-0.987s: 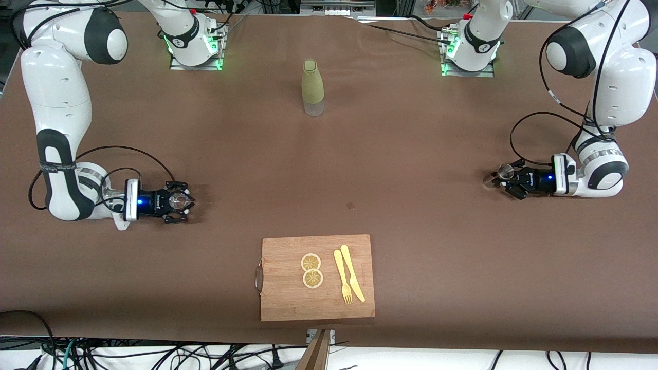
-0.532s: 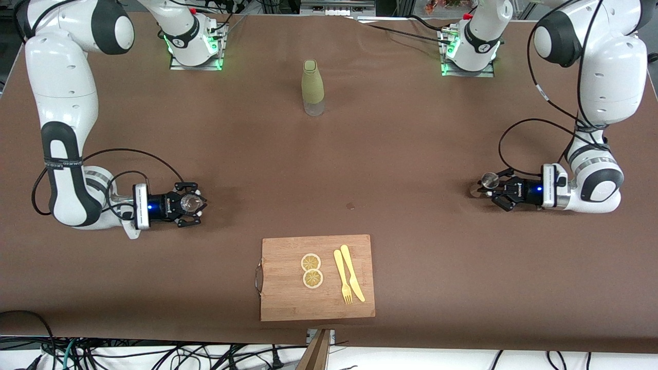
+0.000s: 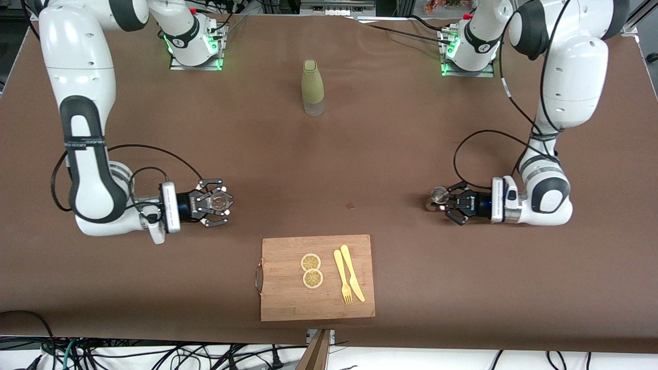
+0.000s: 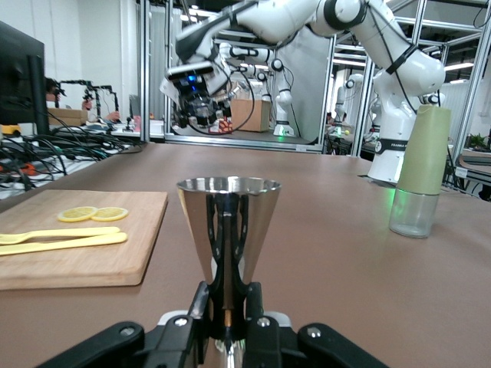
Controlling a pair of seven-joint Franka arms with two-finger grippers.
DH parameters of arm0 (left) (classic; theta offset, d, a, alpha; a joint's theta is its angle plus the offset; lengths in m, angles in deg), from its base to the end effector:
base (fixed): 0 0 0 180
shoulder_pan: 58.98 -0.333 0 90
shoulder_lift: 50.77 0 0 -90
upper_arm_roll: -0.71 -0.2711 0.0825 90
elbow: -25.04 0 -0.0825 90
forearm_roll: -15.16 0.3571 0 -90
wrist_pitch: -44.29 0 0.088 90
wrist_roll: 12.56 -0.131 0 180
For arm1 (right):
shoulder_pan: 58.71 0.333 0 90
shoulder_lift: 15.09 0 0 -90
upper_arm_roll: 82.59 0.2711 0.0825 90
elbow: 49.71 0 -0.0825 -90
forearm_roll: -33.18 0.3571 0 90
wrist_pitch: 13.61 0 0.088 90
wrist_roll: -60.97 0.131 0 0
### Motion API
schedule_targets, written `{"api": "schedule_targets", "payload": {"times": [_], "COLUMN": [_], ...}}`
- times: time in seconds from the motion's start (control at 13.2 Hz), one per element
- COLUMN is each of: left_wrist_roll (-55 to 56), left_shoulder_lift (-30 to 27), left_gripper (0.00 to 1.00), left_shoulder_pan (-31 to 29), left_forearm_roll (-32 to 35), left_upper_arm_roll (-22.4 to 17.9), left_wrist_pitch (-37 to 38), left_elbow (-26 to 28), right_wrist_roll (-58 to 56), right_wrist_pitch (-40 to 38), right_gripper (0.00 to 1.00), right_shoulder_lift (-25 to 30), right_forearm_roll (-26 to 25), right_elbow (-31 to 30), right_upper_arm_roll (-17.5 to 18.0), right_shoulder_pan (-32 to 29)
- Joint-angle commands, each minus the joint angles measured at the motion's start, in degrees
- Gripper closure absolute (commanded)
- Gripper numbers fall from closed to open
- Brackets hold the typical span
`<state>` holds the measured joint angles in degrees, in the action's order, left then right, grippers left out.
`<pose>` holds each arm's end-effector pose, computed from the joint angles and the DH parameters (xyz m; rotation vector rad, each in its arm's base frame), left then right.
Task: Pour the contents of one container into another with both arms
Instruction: 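Lift the glass with the right gripper while the left gripper lifts the jigger, then bring the glass above the jigger with the right gripper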
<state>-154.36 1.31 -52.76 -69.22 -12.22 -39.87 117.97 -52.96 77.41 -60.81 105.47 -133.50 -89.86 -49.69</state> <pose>0.5738 -0.0821 0.1065 1.2714 -1.3200 1.0099 0.6157 0.1546 0.2037 -1.4239 -1.3587 -0.6715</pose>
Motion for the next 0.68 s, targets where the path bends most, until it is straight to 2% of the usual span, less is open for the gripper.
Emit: {"api": "schedule_targets", "payload": {"times": [0.0,0.3,0.61], "left_wrist_roll": [1.88,3.56,5.14], "left_shoulder_lift": [-2.33,-2.69,-2.68], "left_gripper": [1.00,1.00,1.00], "left_shoulder_pan": [4.40,10.29,15.74], "left_forearm_roll": [-3.84,-8.77,-14.93], "left_upper_arm_roll": [-0.43,-0.34,-0.34], "left_wrist_pitch": [-3.98,-9.61,-13.91], "left_elbow": [1.46,1.29,1.46], "right_wrist_roll": [8.33,17.14,25.14], "right_wrist_pitch": [7.83,21.54,31.21], "right_gripper": [1.00,1.00,1.00], "right_shoulder_lift": [4.23,5.73,6.61], "right_forearm_roll": [-2.76,-3.47,-3.21], "right_elbow": [-1.11,-1.02,-1.02], "right_upper_arm_roll": [-0.64,-0.47,-0.12], "right_shoulder_pan": [5.63,11.97,17.42]}}
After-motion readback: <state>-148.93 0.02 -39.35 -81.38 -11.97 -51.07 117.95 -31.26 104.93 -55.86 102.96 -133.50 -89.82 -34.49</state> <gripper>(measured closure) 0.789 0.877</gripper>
